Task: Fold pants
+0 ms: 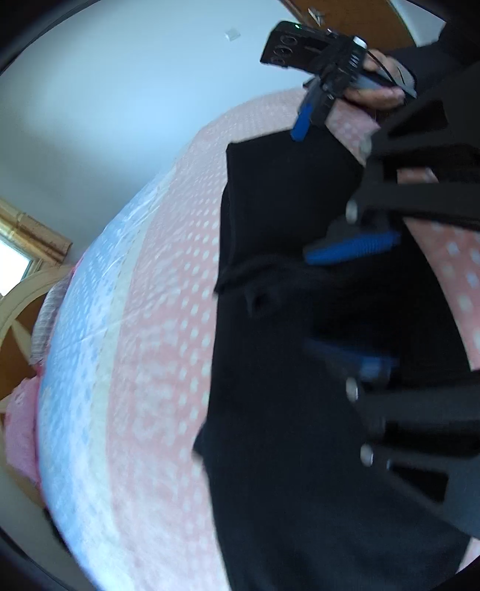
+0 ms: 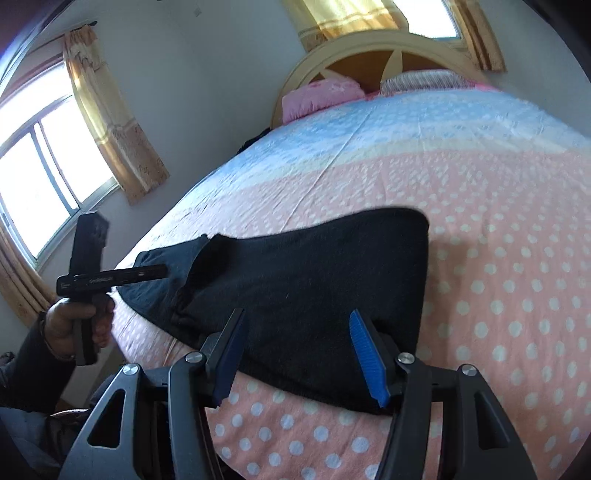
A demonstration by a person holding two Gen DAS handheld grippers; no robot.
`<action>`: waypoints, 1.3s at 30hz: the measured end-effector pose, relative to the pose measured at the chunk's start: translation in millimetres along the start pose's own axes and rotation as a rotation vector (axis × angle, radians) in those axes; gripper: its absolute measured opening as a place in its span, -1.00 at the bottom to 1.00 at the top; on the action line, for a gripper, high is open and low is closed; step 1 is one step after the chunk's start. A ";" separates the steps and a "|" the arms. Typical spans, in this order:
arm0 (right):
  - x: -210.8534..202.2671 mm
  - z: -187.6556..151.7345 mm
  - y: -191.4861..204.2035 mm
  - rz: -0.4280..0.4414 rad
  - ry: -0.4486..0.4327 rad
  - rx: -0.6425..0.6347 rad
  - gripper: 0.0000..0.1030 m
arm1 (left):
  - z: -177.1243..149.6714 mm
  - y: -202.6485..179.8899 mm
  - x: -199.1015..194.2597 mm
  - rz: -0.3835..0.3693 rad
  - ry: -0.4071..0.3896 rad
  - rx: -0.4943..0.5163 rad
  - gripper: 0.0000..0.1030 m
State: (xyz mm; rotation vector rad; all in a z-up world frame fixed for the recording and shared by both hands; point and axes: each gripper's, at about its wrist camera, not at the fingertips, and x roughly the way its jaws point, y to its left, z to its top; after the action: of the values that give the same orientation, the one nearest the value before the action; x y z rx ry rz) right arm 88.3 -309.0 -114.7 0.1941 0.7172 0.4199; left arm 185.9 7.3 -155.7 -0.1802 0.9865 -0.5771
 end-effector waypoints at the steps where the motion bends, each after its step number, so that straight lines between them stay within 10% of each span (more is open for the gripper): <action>1: -2.6 1.7 5.6 -0.012 -0.017 -0.021 0.14 | -2.0 9.0 -11.4 0.046 -0.027 0.008 0.35; 11: 51.1 13.8 112.9 0.103 0.054 -0.241 0.14 | -33.1 172.9 -136.8 0.503 -0.215 -0.147 0.55; 17: 102.7 5.7 153.8 0.054 0.192 -0.380 0.13 | -62.2 221.7 -133.5 0.456 -0.206 -0.303 0.64; 20: 116.1 -1.3 156.9 -0.006 0.235 -0.412 -0.65 | -66.4 215.6 -123.8 0.471 -0.216 -0.273 0.71; 23: 109.2 -2.5 153.5 0.029 0.237 -0.364 -0.87 | -59.4 210.7 -118.0 0.461 -0.214 -0.257 0.75; 31: 106.7 -16.3 149.3 0.041 0.217 -0.370 -0.85 | -58.7 207.4 -117.1 0.441 -0.210 -0.230 0.76; 35: 93.4 -17.4 146.3 0.132 0.222 -0.337 -0.22 | -56.0 206.0 -113.4 0.468 -0.203 -0.211 0.76; 39: 74.5 -21.6 141.2 0.132 0.175 -0.348 -0.20 | -55.7 214.0 -118.3 0.480 -0.211 -0.236 0.76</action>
State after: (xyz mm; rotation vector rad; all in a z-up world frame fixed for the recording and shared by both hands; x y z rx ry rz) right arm 81.0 -148.8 -130.8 -0.1255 0.7933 0.6859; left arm 171.3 256.0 -184.5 -0.2003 0.8507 -0.0006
